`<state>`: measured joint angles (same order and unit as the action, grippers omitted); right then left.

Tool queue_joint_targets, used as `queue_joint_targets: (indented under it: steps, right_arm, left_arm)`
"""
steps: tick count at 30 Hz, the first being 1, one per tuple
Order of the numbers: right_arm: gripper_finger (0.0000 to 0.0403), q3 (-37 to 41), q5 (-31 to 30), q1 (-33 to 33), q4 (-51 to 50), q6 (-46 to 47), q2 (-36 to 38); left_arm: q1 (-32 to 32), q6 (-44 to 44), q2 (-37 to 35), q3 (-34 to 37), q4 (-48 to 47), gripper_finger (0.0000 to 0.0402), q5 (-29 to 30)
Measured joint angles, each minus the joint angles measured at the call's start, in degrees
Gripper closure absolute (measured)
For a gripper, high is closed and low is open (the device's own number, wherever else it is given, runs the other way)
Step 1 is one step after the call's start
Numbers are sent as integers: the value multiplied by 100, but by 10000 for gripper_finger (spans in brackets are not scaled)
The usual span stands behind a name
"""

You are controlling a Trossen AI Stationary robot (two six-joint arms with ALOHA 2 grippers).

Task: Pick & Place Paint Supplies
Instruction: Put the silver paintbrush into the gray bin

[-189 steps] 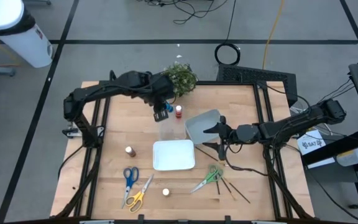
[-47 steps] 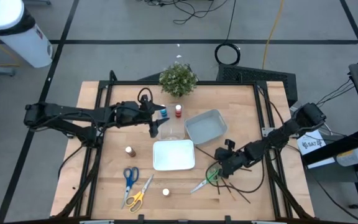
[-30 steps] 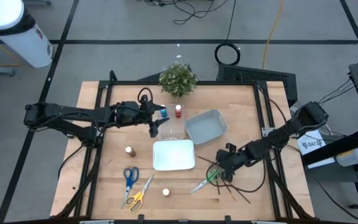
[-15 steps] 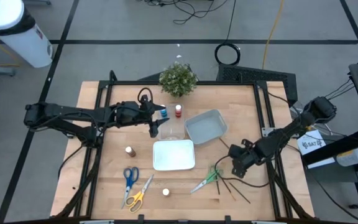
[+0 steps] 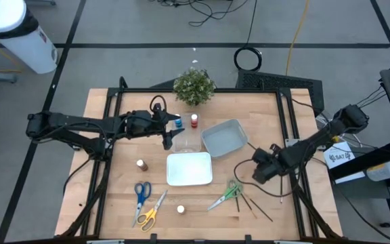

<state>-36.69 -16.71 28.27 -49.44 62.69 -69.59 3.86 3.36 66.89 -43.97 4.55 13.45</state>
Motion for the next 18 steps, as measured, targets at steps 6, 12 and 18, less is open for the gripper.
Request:
queue_joint_targets:
  steps: [6, 12, 18]
  right_arm:
    - [236, -4, 167, -846, -993, -443, 375]
    - [206, 222, 698, -1789, -971, -1409, 639]
    - [206, 793, 757, -2730, -480, -1670, 685]
  left_arm:
    - [2, 20, 0, 0, 0, 133, 0]
    - [1, 20, 0, 0, 2, 133, 0]
    - [2, 17, 0, -2, 0, 133, 0]
